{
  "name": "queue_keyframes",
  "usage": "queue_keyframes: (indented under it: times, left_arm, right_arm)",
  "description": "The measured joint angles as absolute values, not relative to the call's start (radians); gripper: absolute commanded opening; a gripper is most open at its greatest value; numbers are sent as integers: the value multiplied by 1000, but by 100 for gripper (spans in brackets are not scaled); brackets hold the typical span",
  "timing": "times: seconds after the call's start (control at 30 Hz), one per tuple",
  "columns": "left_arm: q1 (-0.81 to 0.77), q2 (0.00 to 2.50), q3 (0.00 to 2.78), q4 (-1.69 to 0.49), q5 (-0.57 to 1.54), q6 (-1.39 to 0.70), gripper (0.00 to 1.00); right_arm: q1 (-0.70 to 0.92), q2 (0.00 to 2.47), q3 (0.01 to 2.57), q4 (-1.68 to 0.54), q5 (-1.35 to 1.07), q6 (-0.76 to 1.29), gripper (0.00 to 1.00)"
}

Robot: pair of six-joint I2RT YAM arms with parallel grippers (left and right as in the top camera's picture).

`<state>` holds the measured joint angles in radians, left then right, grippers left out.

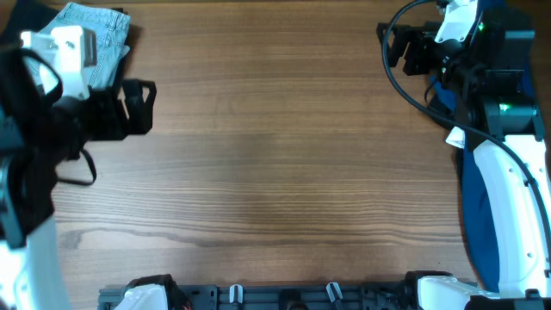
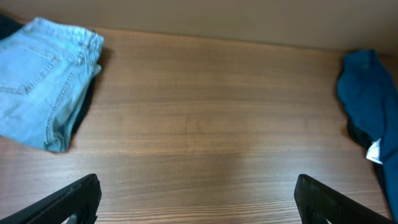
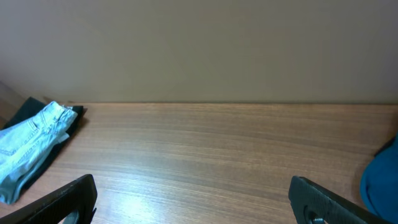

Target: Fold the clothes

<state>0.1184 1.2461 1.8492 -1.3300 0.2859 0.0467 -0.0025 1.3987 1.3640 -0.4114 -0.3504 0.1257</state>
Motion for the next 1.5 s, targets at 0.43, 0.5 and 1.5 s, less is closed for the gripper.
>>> queue_keyframes:
  times: [0.43,0.5,1.5]
  left_arm:
    - [118,1178,1849,-1335,286,47,100]
    - [118,1169,1836,-1299,286,47,100]
    - [43,191,168,88,284,-48,100]
  right_arm:
    - [-2,1400,1364,-411,-351,126,100]
    - [-2,1401,1364,-411,-350,126,100]
    - [-2,1402,1364,-414,-350,126,100]
